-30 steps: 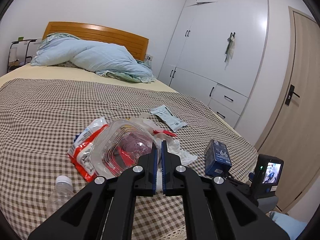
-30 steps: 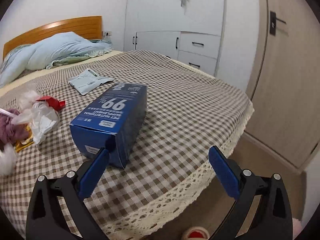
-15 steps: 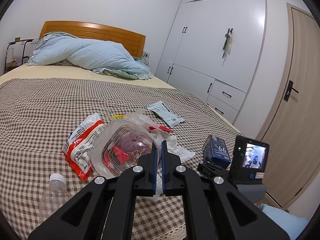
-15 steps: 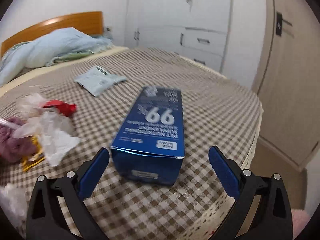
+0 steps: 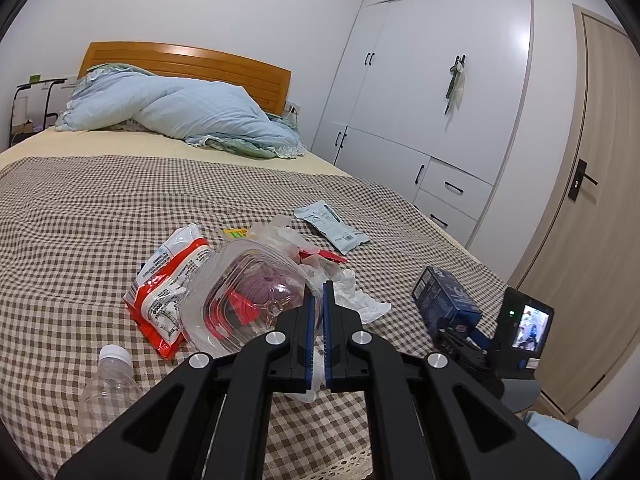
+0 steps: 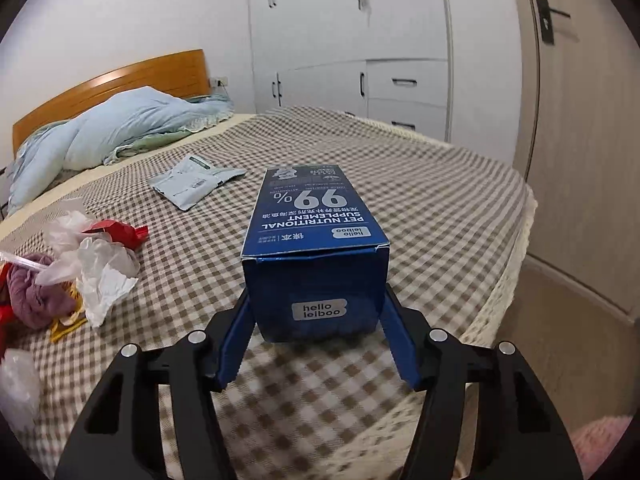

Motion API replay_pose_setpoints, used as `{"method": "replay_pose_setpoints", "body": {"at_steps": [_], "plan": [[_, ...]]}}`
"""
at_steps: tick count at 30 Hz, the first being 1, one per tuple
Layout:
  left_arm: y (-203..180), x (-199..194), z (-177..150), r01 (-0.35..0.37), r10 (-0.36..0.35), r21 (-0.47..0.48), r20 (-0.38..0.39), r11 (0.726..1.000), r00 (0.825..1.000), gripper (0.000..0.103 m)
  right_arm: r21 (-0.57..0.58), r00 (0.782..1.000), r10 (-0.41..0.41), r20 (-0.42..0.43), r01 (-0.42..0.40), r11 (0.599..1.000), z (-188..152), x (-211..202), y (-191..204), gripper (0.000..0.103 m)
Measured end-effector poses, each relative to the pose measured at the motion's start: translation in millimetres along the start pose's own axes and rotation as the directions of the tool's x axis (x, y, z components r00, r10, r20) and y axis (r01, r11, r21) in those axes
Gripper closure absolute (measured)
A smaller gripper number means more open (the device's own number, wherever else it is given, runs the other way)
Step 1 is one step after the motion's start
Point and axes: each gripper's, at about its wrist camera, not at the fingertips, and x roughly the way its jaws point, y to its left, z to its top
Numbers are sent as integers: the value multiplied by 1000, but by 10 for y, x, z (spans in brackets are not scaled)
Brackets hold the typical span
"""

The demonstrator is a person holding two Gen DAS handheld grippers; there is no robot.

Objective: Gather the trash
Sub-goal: 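Grasp the blue pet supplement box with the right tool and lift it, then carry the clear container with the left tool while the right tool carries the blue box down to the bin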

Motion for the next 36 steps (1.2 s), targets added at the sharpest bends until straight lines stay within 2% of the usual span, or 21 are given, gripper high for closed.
{"method": "replay_pose_setpoints", "body": {"at_steps": [8,20,25,36], "plan": [[3,20,-5,-1,1,7,-7,1000,1000,102,-9,997,78,7,-78,997,85,-133,-176,44],[-65,-12,-25,10,-10,25,-1,1000,1000,102,-91,981,189,36,-185,979,187,-663,-371,44],[-155,-80,-54,45,-45,26,3,999,999,102,-106,972,235,25,-231,967,184,-852,-458,44],[-516,-305,-55,51,-52,88,19,995,998,102,-165,938,347,-10,-344,925,141,-1111,-543,44]]}}
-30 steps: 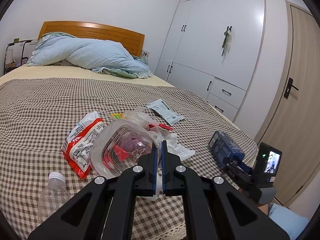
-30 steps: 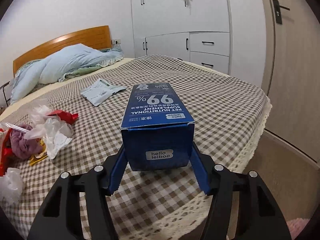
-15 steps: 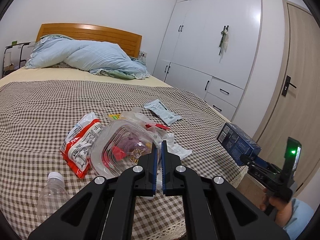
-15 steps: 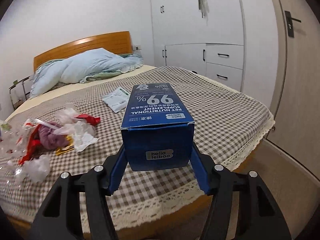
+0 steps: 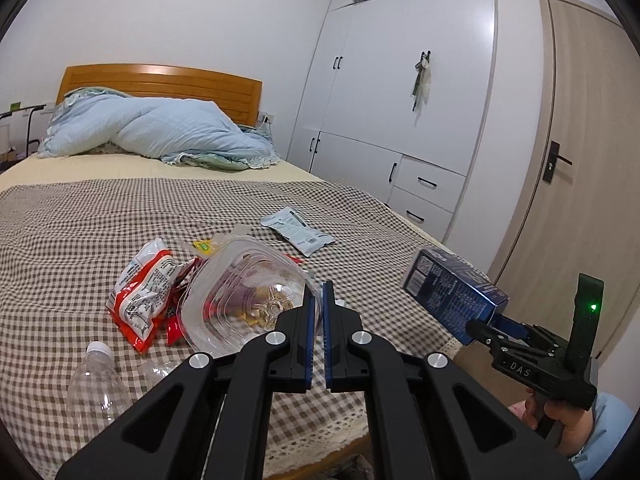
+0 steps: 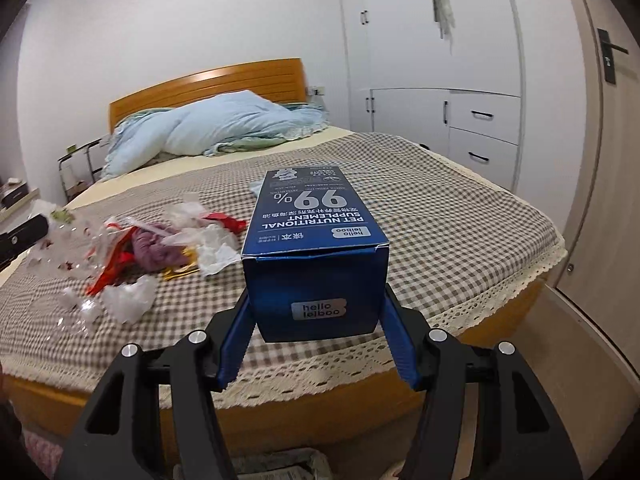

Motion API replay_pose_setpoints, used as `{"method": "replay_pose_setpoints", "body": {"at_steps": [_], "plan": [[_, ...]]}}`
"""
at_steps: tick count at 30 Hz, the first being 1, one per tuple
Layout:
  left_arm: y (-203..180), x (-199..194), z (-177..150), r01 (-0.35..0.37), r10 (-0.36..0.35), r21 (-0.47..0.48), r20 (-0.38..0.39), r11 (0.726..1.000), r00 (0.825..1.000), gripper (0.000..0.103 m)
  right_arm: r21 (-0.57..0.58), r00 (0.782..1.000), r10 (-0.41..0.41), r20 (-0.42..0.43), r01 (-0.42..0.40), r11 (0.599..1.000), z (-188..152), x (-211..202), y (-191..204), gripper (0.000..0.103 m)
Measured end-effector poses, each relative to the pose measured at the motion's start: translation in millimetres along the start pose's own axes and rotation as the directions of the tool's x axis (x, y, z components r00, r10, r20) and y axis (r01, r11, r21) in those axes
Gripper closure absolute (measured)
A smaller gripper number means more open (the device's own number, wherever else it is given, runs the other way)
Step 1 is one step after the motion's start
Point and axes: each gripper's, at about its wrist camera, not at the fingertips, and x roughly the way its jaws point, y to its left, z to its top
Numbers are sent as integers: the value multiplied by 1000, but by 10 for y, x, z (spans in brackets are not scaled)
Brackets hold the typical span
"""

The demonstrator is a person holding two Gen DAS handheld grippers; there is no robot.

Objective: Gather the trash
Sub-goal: 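Carry the clear container with the left tool while the right tool carries the blue box down to the bin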

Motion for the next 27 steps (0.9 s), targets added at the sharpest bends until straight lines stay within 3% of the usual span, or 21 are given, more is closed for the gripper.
{"method": "replay_pose_setpoints", "body": {"at_steps": [7,27], "plan": [[-219,-212,-59,16,-15,30,-10,999,1000,102,-34,998,63,-4,-63,997,-75,-223,-4,44],[-508,-515,-433,38,-33,40,-122,998,992,102,-138,967,207,-148,-228,964,-366,-630,110,44]]}}
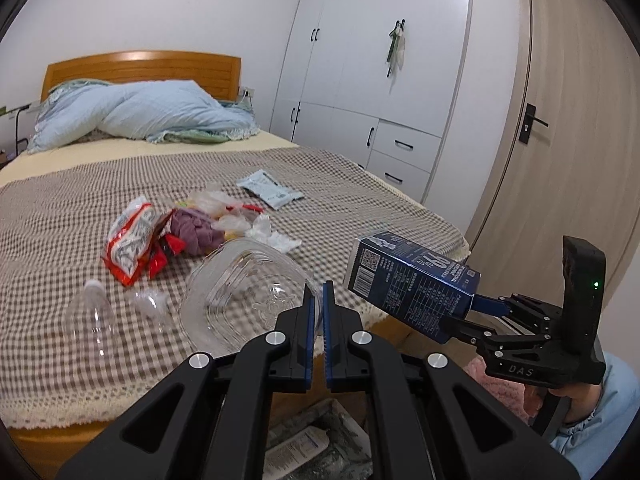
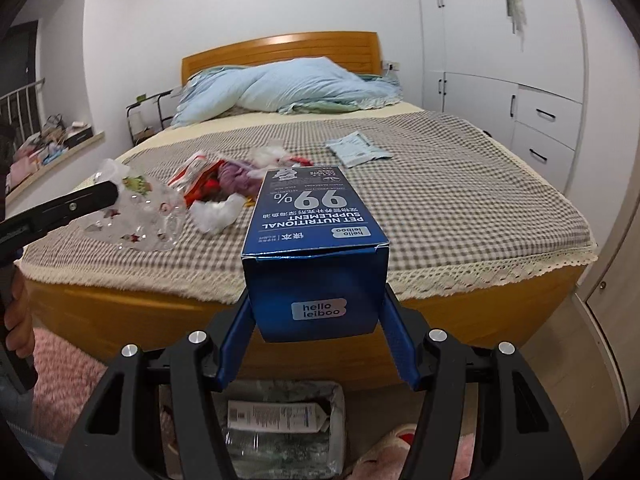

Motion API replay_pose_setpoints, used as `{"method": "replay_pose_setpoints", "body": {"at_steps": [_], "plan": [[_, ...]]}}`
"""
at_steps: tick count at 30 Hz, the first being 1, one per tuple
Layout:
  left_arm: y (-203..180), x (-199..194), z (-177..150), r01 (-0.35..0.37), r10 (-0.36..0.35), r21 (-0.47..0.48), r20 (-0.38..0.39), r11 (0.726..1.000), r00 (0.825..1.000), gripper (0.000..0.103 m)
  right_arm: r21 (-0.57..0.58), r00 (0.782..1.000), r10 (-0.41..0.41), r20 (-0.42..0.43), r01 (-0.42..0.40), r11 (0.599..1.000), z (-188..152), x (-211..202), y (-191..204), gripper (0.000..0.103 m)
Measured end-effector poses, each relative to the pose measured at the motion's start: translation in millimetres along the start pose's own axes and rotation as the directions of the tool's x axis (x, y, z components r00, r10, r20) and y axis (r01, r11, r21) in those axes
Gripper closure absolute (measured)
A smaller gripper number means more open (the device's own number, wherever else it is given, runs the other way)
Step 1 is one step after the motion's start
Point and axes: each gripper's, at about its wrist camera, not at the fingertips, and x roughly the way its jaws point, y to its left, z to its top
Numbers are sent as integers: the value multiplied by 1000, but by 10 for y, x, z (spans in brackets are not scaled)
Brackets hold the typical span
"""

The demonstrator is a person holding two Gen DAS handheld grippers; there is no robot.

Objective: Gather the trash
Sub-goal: 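Carry the clear container with the left tool while the right tool carries the blue box down to the bin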

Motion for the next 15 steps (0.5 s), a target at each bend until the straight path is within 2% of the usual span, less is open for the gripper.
{"method": "replay_pose_setpoints", "body": {"at_steps": [15], "plan": [[-158,-14,-359,39,-37,20,-90,999,995,102,-77,987,42,-153,-55,996,-370,-31,138,44]]}}
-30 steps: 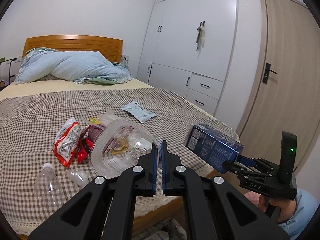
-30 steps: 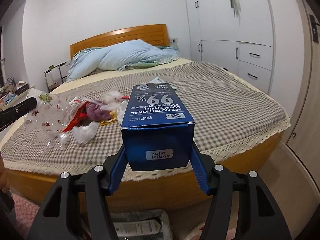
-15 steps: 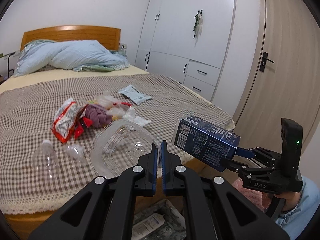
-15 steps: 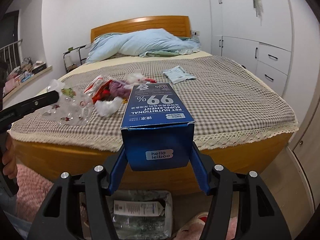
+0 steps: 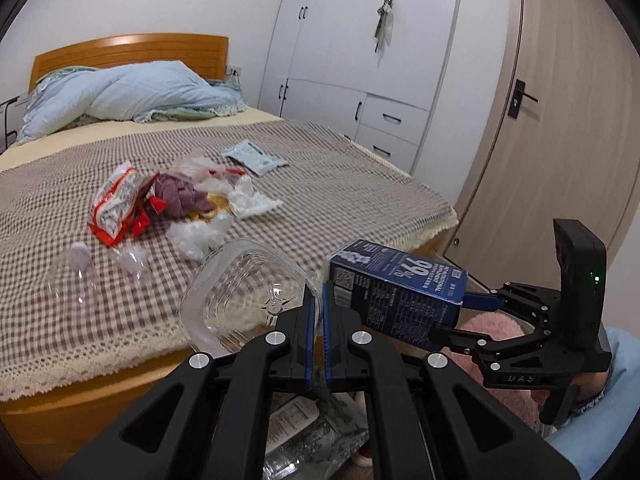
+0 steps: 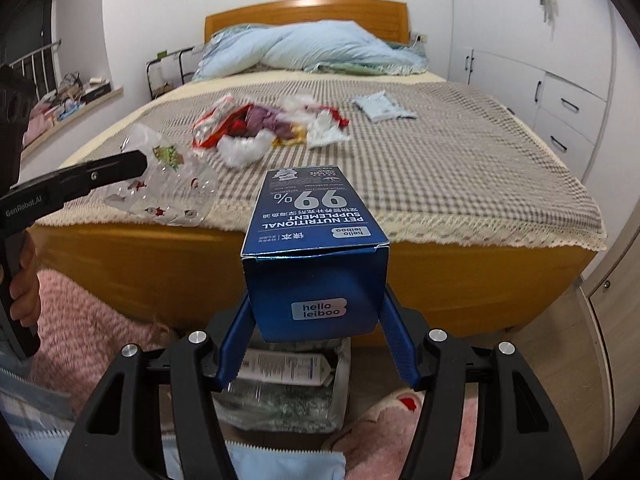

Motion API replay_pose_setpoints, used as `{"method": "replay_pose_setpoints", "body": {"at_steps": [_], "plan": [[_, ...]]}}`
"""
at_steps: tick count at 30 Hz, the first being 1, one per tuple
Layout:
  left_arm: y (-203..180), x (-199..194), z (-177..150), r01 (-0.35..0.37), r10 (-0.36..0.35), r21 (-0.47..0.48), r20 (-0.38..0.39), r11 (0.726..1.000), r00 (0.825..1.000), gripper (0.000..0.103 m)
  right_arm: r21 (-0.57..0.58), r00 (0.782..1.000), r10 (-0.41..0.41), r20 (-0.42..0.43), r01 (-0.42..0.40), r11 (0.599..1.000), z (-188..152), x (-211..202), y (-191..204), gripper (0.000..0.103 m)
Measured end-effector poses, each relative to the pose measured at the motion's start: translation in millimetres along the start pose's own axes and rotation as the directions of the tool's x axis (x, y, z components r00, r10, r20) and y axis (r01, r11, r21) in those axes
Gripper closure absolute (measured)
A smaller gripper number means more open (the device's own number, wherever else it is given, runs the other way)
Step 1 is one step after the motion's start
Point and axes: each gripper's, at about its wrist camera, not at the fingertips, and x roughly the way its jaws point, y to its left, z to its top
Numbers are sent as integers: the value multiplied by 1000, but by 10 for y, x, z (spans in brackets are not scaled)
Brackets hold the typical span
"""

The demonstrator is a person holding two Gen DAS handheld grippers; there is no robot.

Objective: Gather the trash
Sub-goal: 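Carry the clear container with the left tool while the right tool carries the blue box down to the bin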

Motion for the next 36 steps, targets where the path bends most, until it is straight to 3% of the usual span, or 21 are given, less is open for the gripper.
{"method": "replay_pose_setpoints", "body": {"at_steps": [10,24,33,36], "plan": [[-33,120,-322,13,-14,-6,-96,1000,995,102,2,992,31,-119,-31,1000,-259,214,67,44],[72,379,-776,51,-70,-91,-224,995,972,102,-23,950,63,-307,-74,997,-587,597,127,44],[193,677,-1061,62,-112,-158,-327,985,938,102,-16,915,73,-396,-87,996,-667,860,136,44],[249,826,-1176,72,-141,-194,-367,978,919,102,-18,898,85,-431,-102,995,-693,976,138,44]]}}
